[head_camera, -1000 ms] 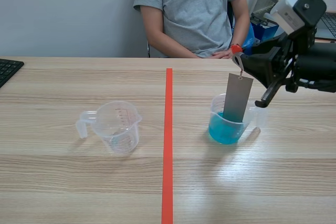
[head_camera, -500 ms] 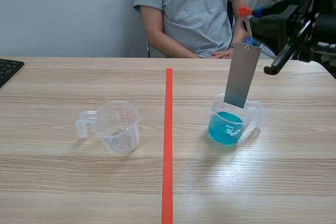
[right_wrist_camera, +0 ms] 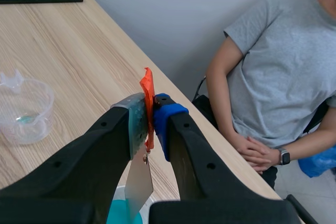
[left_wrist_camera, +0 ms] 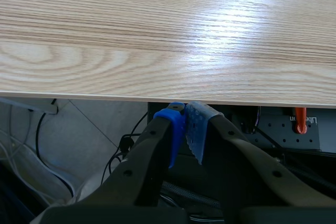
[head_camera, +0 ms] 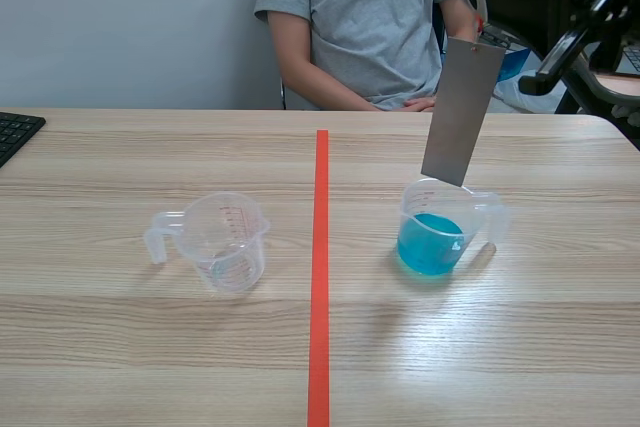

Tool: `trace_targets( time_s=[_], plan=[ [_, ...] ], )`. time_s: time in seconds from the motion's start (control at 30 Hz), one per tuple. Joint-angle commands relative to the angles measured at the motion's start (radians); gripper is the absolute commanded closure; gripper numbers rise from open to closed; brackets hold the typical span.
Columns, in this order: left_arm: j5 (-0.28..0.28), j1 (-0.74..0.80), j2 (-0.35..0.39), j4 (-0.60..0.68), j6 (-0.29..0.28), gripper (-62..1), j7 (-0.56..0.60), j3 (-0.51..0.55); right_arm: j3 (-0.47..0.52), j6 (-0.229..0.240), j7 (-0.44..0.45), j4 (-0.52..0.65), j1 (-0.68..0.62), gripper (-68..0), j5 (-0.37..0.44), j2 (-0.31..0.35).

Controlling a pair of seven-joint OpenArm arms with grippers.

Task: Do the redox reaction experiment.
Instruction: 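Raise the plate and point at it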

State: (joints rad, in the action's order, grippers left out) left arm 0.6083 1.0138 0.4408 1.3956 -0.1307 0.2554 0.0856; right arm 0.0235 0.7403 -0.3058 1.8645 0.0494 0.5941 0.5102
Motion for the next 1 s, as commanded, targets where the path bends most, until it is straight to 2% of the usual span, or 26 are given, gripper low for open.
trace_targets(
  time_s=[0.0,0.53,0.7,0.97],
  plan=[
    [0.002,-0.003,0.003,0.011,-0.002,-4.0,0.010,-0.004,0.019,0.005,0.007,0.023,0.014,-1.4,0.021,0.016],
    [0.002,0.000,0.019,0.015,-0.013,-4.1,0.011,-0.004,0.024,0.005,-0.007,0.031,0.014,-1.4,0.028,0.016],
    [0.002,0.000,0.078,0.054,-0.046,-4.1,0.023,-0.004,0.024,0.005,-0.007,0.031,0.014,-1.4,0.028,0.016],
    [-0.001,-0.031,0.220,0.156,-0.052,-4.0,0.030,-0.004,0.024,0.005,-0.007,0.031,0.014,-1.3,0.027,0.016]
  ],
)
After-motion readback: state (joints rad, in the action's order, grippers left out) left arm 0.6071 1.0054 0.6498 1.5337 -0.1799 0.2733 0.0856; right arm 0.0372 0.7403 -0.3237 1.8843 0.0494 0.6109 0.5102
